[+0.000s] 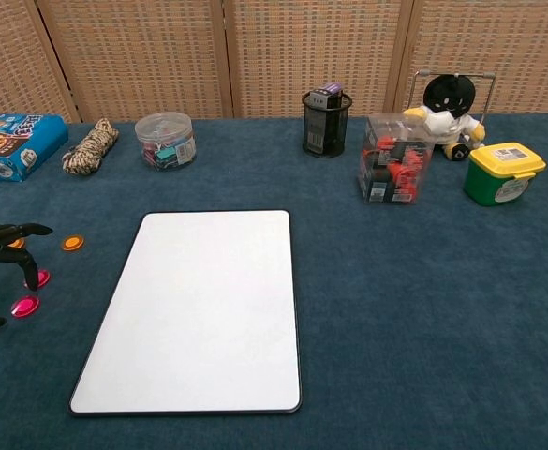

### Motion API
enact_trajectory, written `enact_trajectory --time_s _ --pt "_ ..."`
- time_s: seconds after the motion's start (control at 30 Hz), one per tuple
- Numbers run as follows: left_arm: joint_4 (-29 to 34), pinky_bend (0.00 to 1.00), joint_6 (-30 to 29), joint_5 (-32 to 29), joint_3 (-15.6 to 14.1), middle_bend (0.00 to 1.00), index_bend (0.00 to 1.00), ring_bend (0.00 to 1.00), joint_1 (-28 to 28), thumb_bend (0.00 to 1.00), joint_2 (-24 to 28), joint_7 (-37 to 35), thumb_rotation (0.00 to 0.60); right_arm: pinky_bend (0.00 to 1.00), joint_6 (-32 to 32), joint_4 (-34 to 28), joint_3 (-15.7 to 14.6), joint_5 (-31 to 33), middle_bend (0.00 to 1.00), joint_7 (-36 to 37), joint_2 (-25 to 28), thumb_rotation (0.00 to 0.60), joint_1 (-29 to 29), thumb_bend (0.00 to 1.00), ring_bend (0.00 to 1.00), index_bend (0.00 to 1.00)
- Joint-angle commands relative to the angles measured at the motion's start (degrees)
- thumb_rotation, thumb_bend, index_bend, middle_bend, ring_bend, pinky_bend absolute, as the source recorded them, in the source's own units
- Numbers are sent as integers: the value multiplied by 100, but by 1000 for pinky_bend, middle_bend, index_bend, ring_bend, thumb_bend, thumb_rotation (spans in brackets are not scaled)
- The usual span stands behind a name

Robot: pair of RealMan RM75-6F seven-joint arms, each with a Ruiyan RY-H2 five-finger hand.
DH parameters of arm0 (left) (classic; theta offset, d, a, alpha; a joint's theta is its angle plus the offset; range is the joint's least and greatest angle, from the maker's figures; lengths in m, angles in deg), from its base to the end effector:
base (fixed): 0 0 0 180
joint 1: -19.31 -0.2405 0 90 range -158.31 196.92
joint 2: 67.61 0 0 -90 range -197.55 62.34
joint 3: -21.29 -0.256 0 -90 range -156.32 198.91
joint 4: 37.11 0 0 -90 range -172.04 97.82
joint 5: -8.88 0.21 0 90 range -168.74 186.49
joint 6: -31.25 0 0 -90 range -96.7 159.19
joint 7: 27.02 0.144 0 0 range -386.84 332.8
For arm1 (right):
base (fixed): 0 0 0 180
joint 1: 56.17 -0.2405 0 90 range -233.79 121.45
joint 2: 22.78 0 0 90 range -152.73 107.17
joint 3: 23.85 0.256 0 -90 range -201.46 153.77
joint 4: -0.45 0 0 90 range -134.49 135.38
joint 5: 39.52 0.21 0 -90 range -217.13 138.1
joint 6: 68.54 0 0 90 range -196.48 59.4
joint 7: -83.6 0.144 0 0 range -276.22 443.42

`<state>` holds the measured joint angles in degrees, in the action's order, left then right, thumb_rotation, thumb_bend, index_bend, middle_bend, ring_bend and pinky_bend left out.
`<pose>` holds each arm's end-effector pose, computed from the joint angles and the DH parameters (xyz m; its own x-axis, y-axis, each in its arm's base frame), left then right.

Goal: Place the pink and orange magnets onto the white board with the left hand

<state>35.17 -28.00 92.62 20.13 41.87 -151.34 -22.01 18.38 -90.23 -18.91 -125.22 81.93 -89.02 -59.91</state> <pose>-0.3080 0.2553 0.0124 0.5509 0.3473 0.7589 0.8330 -0.2847 -0.4744 -0.3130 -0.1824 0.1596 0.4119 0.0574 0.9094 -0.9112 0.0152 0.4117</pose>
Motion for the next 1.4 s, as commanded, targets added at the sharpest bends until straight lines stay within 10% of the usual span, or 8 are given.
enact_trajectory --time_s 0.03,0.8,1.4 --pt "-17 0 12 -19 6 0 386 0 12 333 -21 17 600 0 -2 -1 1 2 0 4 1 600 -1 0 0 0" --pt "42 0 83 -233 31 0 538 0 81 356 -30 167 600 0 -6 -15 16 34 0 58 5 600 2 0 0 0" --pt "2057 0 113 -34 227 0 538 0 598 332 221 1381 600 0 -53 -15 19 63 0 127 33 600 -9 0 0 0"
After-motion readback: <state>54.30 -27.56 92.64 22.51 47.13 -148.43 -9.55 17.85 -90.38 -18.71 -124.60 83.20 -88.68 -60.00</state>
